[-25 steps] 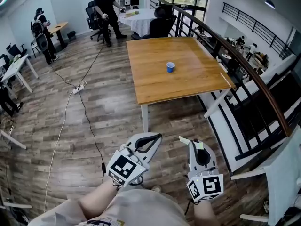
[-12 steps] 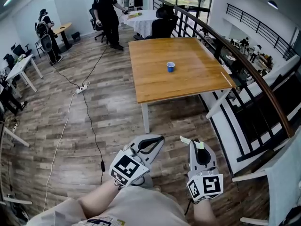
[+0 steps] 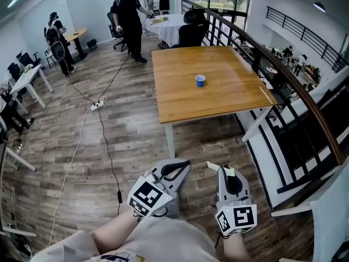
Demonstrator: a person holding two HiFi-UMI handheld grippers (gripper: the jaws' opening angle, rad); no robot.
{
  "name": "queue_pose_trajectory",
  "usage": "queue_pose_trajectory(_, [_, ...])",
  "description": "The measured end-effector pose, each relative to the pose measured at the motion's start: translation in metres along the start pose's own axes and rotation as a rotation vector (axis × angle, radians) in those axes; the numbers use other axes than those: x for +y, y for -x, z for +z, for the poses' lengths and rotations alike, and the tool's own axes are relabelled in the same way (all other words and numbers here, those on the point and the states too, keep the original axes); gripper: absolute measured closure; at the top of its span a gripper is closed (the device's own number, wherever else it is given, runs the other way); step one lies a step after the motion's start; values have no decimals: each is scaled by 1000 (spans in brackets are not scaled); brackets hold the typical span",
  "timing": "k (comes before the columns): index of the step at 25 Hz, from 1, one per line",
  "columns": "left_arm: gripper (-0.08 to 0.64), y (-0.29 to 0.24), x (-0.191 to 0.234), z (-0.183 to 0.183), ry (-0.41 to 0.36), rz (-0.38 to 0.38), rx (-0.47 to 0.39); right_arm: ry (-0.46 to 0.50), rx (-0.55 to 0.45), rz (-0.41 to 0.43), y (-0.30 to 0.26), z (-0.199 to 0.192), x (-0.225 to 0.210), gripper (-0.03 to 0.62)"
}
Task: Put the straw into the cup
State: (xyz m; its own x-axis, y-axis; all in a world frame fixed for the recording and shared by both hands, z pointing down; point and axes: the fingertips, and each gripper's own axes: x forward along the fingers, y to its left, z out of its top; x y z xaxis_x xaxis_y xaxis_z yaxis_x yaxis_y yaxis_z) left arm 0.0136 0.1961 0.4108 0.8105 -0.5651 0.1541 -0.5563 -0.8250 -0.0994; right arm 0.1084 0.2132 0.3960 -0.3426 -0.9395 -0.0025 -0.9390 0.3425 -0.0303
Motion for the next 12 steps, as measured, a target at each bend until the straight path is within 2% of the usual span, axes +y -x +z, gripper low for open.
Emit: queue_pose_trajectory(12, [546,-49,66,-16,30,49,-19,10,-10,14,-69,-13,-35,538])
